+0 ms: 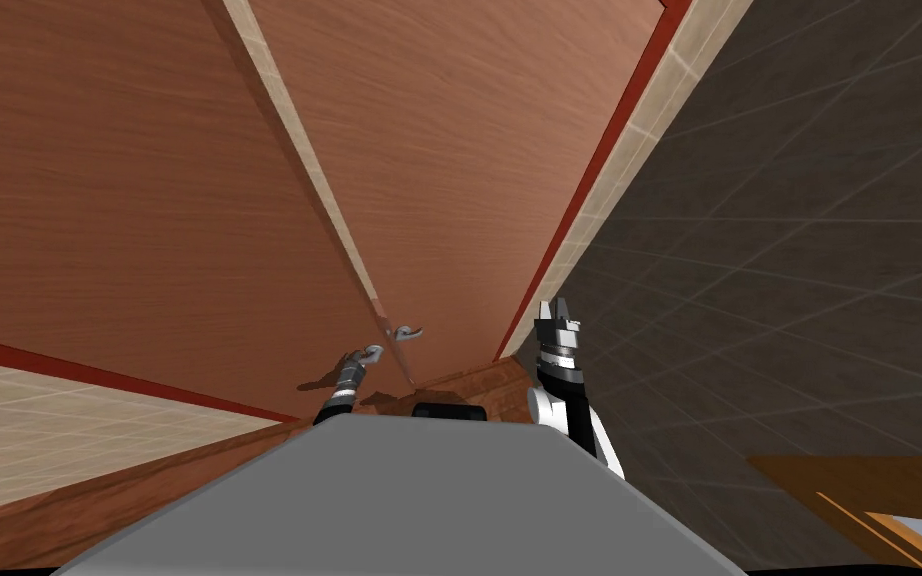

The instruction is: Pull the door open

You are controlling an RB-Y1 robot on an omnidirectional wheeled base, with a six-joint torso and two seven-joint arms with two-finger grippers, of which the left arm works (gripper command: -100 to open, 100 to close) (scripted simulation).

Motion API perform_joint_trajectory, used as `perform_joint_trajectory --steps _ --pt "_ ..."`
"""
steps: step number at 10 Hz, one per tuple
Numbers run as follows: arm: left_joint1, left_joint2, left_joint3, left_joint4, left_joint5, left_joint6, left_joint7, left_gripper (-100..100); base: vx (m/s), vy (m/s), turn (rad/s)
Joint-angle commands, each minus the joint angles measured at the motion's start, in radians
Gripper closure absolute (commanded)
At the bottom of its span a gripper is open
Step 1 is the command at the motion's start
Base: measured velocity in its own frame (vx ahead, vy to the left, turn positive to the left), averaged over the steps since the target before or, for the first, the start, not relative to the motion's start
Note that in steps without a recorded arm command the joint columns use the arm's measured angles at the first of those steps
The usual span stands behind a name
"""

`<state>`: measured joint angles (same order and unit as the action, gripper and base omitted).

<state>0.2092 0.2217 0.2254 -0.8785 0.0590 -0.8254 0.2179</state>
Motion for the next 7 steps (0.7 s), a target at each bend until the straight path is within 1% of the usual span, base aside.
perform_joint_trajectory --steps 1,5,6,7 --pt "0.001 0.0 0.0 0.001 0.0 0.0 0.0 100 -0.033 0.003 0.0" --pt "0.001 0.0 0.0 0.001 0.0 0.0 0.0 100 -0.015 0.001 -0.004" --pt "0.02 0.013 -0.002 0.011 -0.002 -0.011 0.013 100 -0.14 0.006 -0.109" --pt "0.024 0.018 -0.004 0.012 -0.004 -0.016 0.017 100 -0.186 0.004 -0.1"
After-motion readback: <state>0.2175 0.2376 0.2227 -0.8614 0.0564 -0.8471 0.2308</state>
